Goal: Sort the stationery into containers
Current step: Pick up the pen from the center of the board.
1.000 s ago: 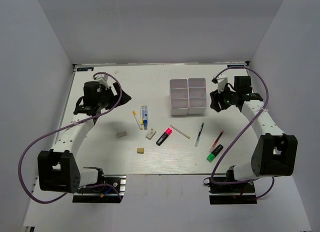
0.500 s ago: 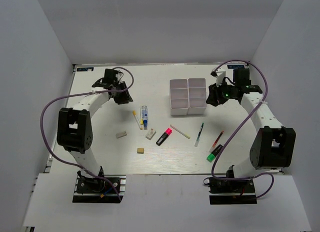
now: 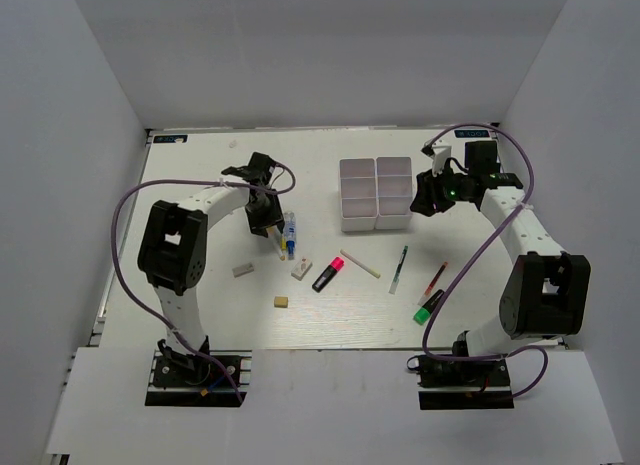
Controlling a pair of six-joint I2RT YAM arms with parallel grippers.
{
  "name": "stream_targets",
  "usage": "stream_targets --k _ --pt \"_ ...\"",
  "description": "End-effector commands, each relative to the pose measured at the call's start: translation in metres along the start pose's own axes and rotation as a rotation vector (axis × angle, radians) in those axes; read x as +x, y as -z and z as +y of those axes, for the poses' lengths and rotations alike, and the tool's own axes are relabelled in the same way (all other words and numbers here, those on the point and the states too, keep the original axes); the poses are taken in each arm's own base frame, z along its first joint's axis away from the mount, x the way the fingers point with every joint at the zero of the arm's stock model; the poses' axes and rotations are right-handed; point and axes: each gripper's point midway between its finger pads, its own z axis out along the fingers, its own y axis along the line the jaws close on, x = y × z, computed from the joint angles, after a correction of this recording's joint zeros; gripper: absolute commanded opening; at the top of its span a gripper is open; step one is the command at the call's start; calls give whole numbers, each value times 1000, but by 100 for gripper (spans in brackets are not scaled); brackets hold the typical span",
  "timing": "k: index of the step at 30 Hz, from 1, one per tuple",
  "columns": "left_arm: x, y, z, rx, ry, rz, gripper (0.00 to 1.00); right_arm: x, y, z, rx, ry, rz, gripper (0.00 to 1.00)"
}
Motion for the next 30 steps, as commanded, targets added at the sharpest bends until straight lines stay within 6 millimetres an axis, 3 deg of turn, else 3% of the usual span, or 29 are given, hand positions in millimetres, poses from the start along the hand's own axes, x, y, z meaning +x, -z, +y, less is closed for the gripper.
stream_targets --k 1,6,13,18,22,27,30 --pt "-1 3 3 -62 17 -15 53 -7 -1 4 -23 -4 -29 52" --pt "-6 -6 7 -102 27 -17 47 -4 -1 5 -24 -7 -29 52" --pt "-12 -12 0 -89 36 -20 47 3 -2 7 -25 -16 -23 52" --pt "-3 -32 8 -125 25 32 47 3 -1 9 -29 -23 -23 52" --pt "2 -33 14 -145 14 46 34 0 -3 15 -43 -5 -19 52" --pt "21 -40 33 -205 1 83 17 1 0 9 -33 -18 -25 54" --pt "13 -28 28 -176 3 40 5 1 0 10 -37 -21 -23 54"
